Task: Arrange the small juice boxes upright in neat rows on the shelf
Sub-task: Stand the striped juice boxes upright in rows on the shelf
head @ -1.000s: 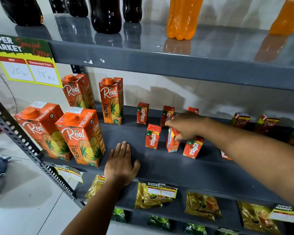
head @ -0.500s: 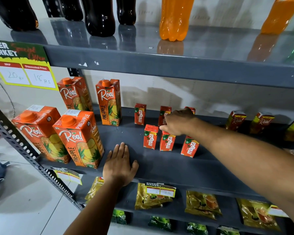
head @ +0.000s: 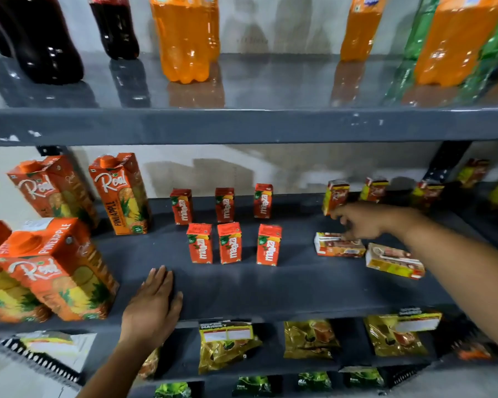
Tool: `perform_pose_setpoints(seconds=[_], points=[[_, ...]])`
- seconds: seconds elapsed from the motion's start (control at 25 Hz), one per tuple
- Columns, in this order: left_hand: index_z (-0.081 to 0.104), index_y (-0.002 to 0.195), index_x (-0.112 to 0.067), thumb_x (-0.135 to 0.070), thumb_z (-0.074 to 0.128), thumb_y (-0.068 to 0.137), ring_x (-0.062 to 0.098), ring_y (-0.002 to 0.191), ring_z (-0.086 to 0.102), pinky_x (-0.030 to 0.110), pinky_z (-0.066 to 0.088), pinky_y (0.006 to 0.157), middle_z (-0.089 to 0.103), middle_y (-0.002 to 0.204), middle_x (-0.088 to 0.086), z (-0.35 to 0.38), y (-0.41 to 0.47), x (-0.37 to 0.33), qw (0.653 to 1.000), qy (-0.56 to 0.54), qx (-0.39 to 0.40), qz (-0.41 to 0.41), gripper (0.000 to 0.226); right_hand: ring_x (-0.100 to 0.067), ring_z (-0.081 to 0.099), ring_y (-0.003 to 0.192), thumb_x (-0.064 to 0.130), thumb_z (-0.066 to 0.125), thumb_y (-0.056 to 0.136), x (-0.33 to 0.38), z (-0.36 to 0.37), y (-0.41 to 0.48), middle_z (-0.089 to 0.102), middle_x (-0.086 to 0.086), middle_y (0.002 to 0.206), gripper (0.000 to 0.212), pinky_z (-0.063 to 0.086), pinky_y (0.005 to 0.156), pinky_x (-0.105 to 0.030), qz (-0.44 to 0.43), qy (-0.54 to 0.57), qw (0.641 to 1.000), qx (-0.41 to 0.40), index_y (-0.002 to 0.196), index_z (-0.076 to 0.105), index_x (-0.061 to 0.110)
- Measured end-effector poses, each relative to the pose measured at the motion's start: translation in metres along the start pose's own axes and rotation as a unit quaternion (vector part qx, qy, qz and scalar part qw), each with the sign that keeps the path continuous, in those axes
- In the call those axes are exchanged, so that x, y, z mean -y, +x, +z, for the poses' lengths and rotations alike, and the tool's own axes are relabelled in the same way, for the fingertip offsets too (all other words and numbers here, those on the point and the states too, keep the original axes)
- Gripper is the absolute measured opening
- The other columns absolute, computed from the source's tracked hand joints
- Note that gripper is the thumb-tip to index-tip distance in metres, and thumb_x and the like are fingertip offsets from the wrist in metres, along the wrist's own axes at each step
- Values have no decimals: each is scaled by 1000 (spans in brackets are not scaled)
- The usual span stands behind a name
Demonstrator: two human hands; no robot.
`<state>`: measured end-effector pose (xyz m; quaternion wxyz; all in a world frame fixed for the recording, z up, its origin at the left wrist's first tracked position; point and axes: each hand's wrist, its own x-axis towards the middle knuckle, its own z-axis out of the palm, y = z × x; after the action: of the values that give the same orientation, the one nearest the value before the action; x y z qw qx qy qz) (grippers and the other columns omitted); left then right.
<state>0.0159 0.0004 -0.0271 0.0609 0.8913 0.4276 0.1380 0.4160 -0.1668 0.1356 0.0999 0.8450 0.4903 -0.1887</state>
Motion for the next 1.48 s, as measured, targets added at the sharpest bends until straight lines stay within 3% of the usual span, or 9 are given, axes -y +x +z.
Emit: perform_pose_setpoints(seconds=[0.16, 0.32, 0.56, 0.72, 0.92, 1.0, 1.16, 1.32, 1.48], points=[[56, 127, 0, -49, 28, 94, 35, 128, 47, 39, 35, 106, 51, 137, 19, 14, -29, -93, 989, -31, -22, 146, 65, -26, 54, 121, 25, 71, 81, -34, 33, 1, 55, -9, 138, 62, 45, 98, -31, -1, 8, 999, -43, 137, 46, 17], [50, 134, -5, -40, 33, 96, 29, 136, 38, 44, 30, 110, 42, 145, 14, 33, -9, -196, 968, -58, 30, 243, 54, -29, 58, 114, 37, 68, 77, -39, 49, 9, 60, -9, 129, 55, 49, 93, -38, 11, -46, 997, -68, 128, 53, 22], [4, 149, -8, -51, 9, 95, 22, 146, -6, 36, -2, 118, -2, 160, 9, 49, 21, -237, 969, 25, 130, 207, 69, -30, 47, 128, 44, 67, 77, -52, 72, 19, 48, -7, 144, 76, 42, 103, -42, 30, -51, 995, -82, 142, 38, 21], [7, 149, -7, -55, -2, 85, 21, 146, -5, 33, -5, 116, 0, 160, 10, 53, 21, -234, 971, 28, 121, 205, 81, -29, 44, 131, 41, 69, 75, -45, 73, 28, 46, -6, 146, 82, 37, 107, -44, -23, -48, 994, -91, 146, 32, 23], [10, 150, -8, -56, -2, 85, 21, 146, -3, 33, -3, 117, 2, 160, 9, 53, 20, -234, 972, 23, 118, 199, 81, -27, 61, 103, 27, 76, 72, -30, 67, 32, 66, -6, 117, 50, 51, 85, -40, -11, 48, 989, -141, 118, 57, 25], [10, 150, -9, -56, -2, 84, 20, 146, -4, 33, -4, 116, 2, 160, 9, 53, 20, -235, 973, 21, 117, 199, 82, -27, 62, 101, 25, 79, 71, -19, 73, 33, 67, -5, 113, 50, 52, 83, -38, 29, 214, 952, -219, 116, 56, 22], [7, 150, -8, -57, -7, 82, 20, 146, -5, 33, -6, 116, 0, 160, 9, 53, 20, -236, 973, 26, 121, 197, 85, -28, 62, 95, 29, 86, 62, 10, 102, 33, 64, -9, 105, 55, 46, 71, -32, 135, 443, 802, -377, 102, 52, 14], [7, 150, -9, -57, -9, 81, 20, 146, -5, 34, -4, 117, 0, 160, 9, 52, 20, -235, 973, 26, 121, 197, 85, -29, 59, 99, 26, 88, 62, 22, 119, 29, 59, -14, 108, 61, 36, 68, -27, 174, 450, 778, -402, 105, 49, 8], [7, 150, -9, -58, -9, 81, 20, 146, -5, 34, -3, 118, 0, 160, 9, 52, 19, -235, 972, 23, 124, 199, 86, -32, 50, 120, 42, 87, 59, 23, 111, 26, 48, -16, 134, 96, 46, 86, -37, 161, 467, 783, -379, 133, 36, 8]])
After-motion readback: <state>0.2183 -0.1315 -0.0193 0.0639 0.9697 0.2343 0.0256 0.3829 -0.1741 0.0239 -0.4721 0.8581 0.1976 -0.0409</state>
